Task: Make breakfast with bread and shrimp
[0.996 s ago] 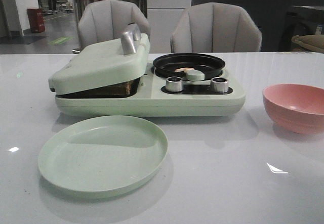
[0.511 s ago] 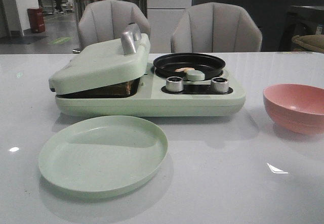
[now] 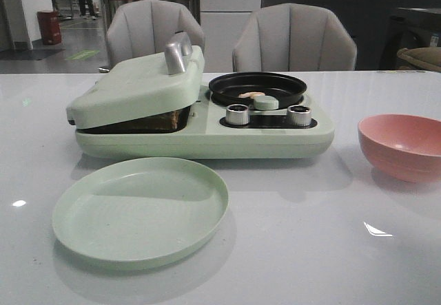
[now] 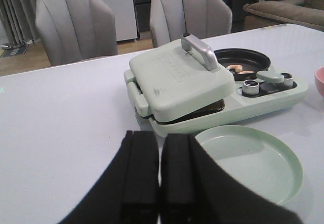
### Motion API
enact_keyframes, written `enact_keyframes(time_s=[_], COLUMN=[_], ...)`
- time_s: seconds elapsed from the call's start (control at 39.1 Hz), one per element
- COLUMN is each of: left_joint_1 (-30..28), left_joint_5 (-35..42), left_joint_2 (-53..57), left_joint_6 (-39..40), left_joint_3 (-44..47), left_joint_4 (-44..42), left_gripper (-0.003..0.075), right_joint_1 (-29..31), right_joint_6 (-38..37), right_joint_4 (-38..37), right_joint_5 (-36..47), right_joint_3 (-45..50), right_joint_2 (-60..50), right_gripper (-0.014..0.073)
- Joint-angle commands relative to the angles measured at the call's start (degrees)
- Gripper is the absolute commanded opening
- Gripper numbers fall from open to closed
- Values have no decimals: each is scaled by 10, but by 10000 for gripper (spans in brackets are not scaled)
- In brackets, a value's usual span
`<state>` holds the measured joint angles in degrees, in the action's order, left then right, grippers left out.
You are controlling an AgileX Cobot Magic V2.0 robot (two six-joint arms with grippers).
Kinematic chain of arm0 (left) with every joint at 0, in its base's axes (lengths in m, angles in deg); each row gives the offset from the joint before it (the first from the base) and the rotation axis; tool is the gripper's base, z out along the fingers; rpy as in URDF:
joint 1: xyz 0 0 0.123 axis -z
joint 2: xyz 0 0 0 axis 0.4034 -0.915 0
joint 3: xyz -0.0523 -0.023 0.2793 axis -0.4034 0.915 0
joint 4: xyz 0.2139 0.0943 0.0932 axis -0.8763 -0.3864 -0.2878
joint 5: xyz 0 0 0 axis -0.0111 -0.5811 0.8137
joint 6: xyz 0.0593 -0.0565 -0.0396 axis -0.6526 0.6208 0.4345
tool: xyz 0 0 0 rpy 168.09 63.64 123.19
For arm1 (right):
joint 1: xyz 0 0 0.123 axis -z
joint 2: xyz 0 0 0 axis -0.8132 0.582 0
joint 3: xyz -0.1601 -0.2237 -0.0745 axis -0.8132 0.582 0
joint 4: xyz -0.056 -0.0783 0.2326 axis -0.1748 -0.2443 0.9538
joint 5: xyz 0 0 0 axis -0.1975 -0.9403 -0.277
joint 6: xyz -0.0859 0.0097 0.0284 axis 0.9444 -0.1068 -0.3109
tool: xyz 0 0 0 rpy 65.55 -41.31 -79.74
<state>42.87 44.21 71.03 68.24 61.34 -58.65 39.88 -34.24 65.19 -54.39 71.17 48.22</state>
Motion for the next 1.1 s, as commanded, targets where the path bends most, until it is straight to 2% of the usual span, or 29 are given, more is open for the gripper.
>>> enact_keyframes(time_s=[0.0, 0.36, 0.51, 0.66, 0.84, 0.95, 1.07], left_joint_1=[-1, -1, -10, -48, -104, -129, -139], left_joint_5=[46, 58, 160, 268, 367, 396, 384], left_joint_2=[7, 7, 7, 7, 7, 7, 8], left_joint_6=[7, 7, 7, 7, 72, 112, 111], left_joint_3=[-15, 9, 65, 132, 203, 226, 226], left_joint_4=[5, 5, 5, 0, -6, -11, -12], left_gripper=[114, 114, 114, 114, 114, 114, 114], right_joint_1=[-1, -1, -1, -1, -1, -1, -1], right_joint_6=[3, 3, 3, 3, 3, 3, 3], right_joint_4=[-2, -2, -2, -2, -2, -2, -2], right_joint_5=[42, 42, 42, 42, 42, 42, 42], right_joint_3=[-16, -16, -16, -16, -16, -16, -16], right_joint_2=[0, 0, 0, 0, 0, 0, 0], right_gripper=[136, 136, 136, 136, 136, 136, 136])
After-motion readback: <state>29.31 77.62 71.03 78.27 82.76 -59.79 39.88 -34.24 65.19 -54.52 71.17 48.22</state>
